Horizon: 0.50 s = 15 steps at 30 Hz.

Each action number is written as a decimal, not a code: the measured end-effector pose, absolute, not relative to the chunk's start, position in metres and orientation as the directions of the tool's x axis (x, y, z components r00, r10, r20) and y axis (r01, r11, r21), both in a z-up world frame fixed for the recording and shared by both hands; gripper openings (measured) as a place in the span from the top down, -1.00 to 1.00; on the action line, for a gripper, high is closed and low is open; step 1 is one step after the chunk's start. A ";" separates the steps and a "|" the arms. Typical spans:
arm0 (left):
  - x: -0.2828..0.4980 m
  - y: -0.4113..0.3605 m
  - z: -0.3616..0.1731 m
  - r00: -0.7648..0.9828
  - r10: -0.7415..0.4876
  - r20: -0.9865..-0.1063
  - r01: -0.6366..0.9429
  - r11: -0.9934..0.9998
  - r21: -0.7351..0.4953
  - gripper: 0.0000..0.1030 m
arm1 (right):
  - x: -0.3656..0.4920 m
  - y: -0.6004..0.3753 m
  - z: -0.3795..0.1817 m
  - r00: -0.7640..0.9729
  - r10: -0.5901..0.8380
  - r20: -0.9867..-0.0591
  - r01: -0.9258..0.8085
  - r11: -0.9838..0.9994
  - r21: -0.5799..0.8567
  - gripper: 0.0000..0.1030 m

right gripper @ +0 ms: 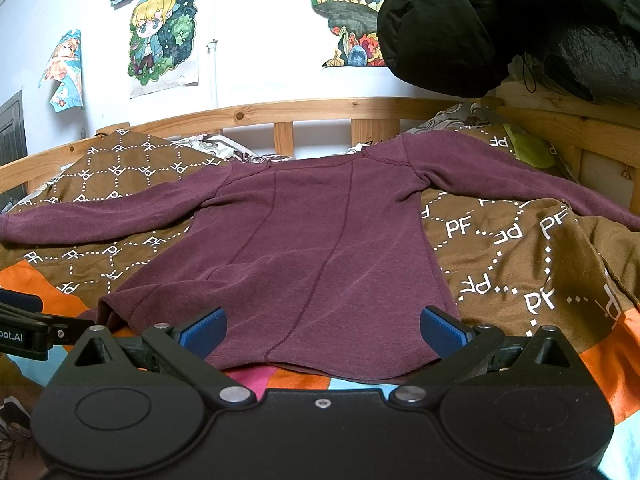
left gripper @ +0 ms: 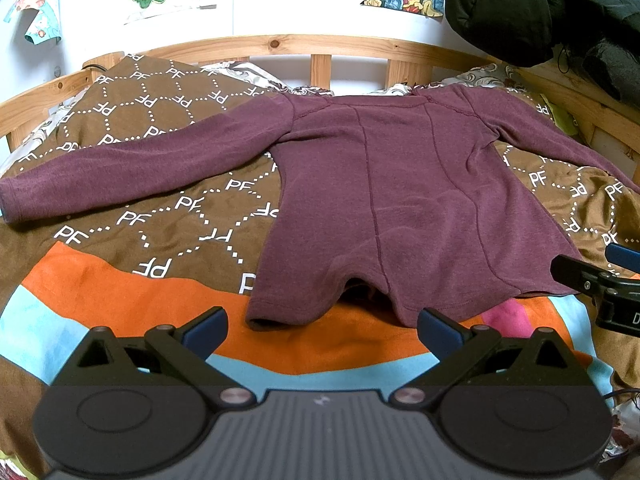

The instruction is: Fold small clothes

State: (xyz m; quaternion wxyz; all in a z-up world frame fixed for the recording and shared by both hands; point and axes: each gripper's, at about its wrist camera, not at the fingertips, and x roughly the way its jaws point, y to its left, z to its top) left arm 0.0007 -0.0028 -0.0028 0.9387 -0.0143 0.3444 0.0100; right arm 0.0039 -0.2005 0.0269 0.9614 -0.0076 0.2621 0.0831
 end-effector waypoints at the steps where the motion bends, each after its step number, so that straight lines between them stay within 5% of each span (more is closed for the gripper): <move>1: 0.001 -0.003 -0.003 0.763 0.009 -0.646 -0.028 0.999 -0.020 -0.99 | 0.004 -0.201 0.027 0.849 0.156 -0.505 -0.164 0.986 0.029 -0.99; 15: 0.000 -0.004 -0.005 0.761 0.009 -0.649 -0.028 0.999 -0.019 -0.99 | 0.006 -0.201 0.024 0.844 0.159 -0.512 -0.167 0.986 0.030 -0.99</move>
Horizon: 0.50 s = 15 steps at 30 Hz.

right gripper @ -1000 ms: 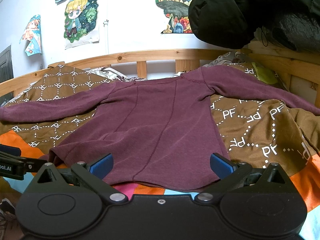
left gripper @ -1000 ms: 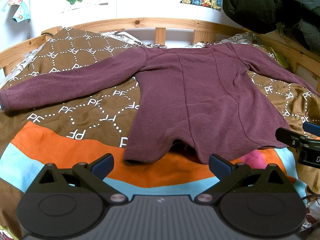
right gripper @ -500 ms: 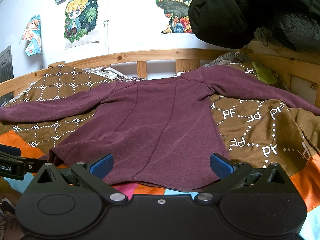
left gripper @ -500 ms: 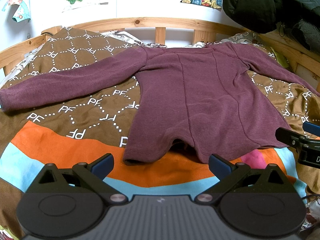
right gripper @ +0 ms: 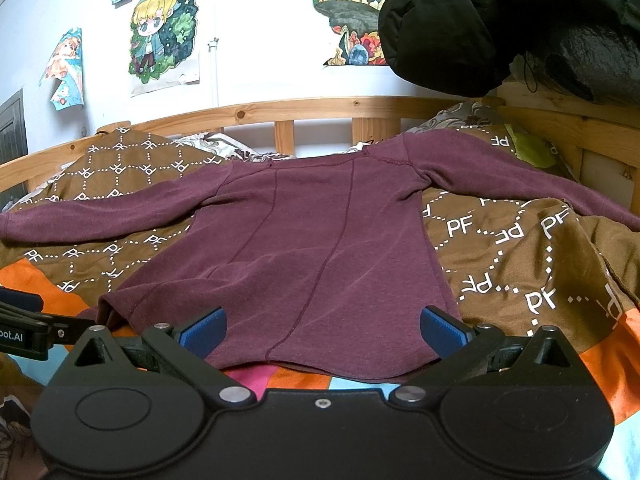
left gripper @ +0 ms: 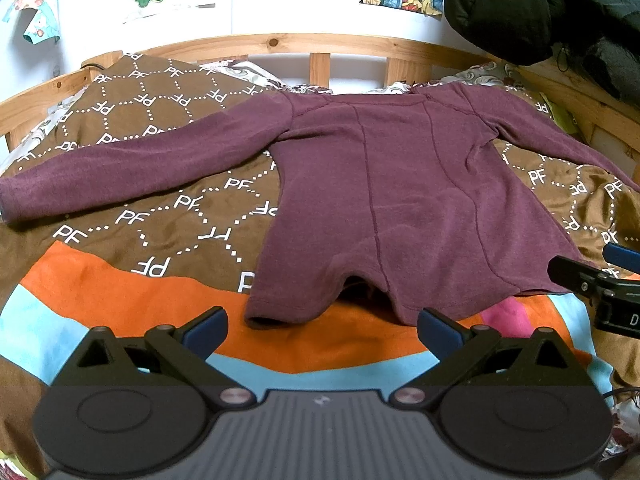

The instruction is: Fold small clothes

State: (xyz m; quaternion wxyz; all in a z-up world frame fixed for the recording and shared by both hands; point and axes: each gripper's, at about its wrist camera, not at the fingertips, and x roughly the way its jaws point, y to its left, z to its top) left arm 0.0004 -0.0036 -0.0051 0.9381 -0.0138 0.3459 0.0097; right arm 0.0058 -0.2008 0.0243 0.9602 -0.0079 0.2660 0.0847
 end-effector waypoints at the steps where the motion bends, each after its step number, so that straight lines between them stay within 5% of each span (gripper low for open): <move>1: 0.001 -0.004 -0.006 0.761 0.009 -0.648 -0.025 1.000 -0.015 -0.99 | 0.007 -0.201 0.023 0.842 0.159 -0.516 -0.168 0.985 0.029 -0.99; 11: 0.029 -0.006 0.018 0.787 0.046 -0.615 -0.005 0.998 0.068 -0.99 | 0.015 -0.198 0.031 0.837 0.115 -0.535 -0.141 0.990 -0.008 -0.99; 15: 0.056 -0.003 0.031 0.743 0.020 -0.669 0.007 0.999 0.037 -0.99 | 0.032 -0.196 0.038 0.809 0.044 -0.587 -0.101 0.993 -0.065 -0.99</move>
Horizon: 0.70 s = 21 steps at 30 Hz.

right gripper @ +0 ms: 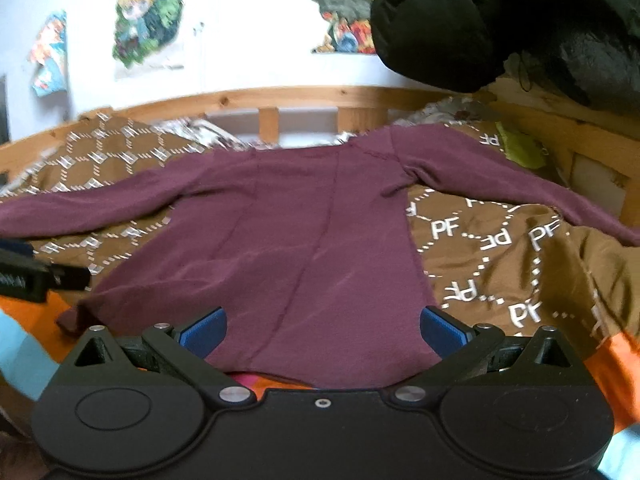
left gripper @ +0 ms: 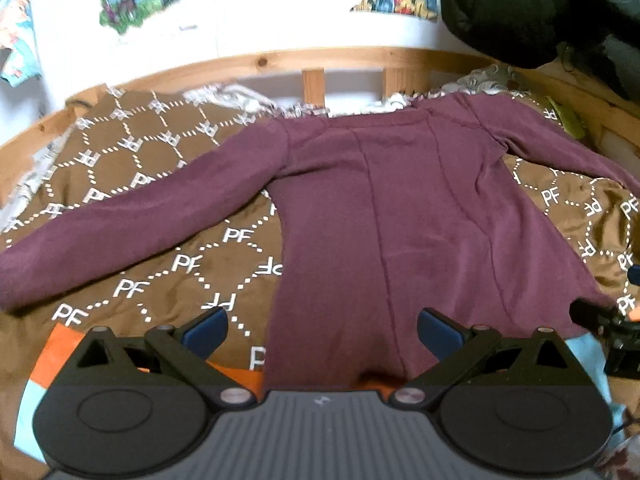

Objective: Fold small clothes
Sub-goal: 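Reach the right gripper to the nearest sleeve cuff and grasp it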

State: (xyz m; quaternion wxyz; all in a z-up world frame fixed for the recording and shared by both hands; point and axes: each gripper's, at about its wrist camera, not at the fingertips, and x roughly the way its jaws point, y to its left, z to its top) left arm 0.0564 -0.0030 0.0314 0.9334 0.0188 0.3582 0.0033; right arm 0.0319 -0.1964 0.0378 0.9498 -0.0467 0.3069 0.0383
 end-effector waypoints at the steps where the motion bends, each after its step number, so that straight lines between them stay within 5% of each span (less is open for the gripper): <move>1: 0.064 0.000 0.034 0.729 0.007 -0.685 0.011 1.000 0.021 -0.99 | 0.035 -0.197 0.039 0.801 0.028 -0.598 -0.096 0.992 -0.082 -0.99; 9: 0.106 -0.004 0.066 0.682 0.105 -0.723 -0.033 0.993 0.113 -0.99 | 0.067 -0.212 0.050 0.748 -0.022 -0.663 -0.097 0.985 -0.142 -0.99; 21: 0.140 -0.050 0.088 0.714 0.063 -0.697 0.030 0.992 0.121 -0.99 | 0.114 -0.251 0.072 0.751 -0.050 -0.659 -0.029 0.994 -0.109 -0.99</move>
